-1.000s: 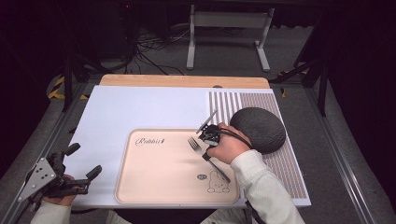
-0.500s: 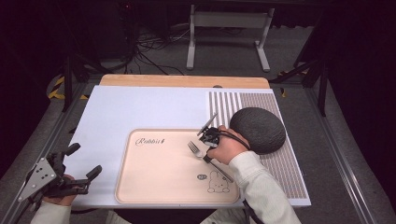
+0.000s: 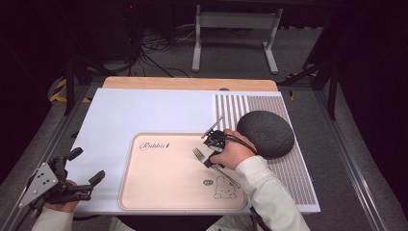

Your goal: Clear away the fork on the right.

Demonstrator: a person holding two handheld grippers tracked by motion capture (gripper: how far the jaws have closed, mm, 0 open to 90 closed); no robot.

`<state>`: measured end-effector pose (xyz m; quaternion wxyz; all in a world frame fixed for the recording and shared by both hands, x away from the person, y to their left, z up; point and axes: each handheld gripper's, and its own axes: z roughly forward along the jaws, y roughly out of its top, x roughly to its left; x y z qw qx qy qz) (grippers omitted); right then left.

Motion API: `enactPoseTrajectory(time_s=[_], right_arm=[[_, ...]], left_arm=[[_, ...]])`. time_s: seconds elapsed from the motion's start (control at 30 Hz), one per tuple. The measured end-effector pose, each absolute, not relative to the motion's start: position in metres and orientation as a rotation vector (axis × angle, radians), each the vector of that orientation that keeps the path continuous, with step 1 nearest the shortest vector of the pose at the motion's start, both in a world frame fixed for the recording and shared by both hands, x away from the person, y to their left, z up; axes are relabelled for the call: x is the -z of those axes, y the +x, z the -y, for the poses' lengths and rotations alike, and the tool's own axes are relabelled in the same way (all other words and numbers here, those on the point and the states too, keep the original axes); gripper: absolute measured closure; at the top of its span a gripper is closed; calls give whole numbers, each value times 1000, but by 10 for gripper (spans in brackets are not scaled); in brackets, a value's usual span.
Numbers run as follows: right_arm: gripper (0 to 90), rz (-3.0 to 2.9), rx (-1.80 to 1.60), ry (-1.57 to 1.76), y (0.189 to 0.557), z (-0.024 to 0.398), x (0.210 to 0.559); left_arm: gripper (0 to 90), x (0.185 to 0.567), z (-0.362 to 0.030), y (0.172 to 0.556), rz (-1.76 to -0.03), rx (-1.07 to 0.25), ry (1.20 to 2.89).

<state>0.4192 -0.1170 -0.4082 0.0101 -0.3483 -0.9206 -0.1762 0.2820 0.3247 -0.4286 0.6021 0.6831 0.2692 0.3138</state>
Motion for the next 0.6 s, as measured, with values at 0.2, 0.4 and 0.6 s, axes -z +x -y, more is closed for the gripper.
enactPoseTrajectory(time_s=[0.2, 0.4, 0.6], right_arm=[[172, 2938, 760, -987, 416, 114, 409], [242, 2986, 914, -868, 407, 112, 403], [628, 2993, 936, -831, 401, 112, 406]], left_arm=[[6, 429, -325, 282, -626, -726, 1583], [6, 429, -325, 282, -626, -721, 1583], [6, 429, -325, 282, -626, -720, 1582]])
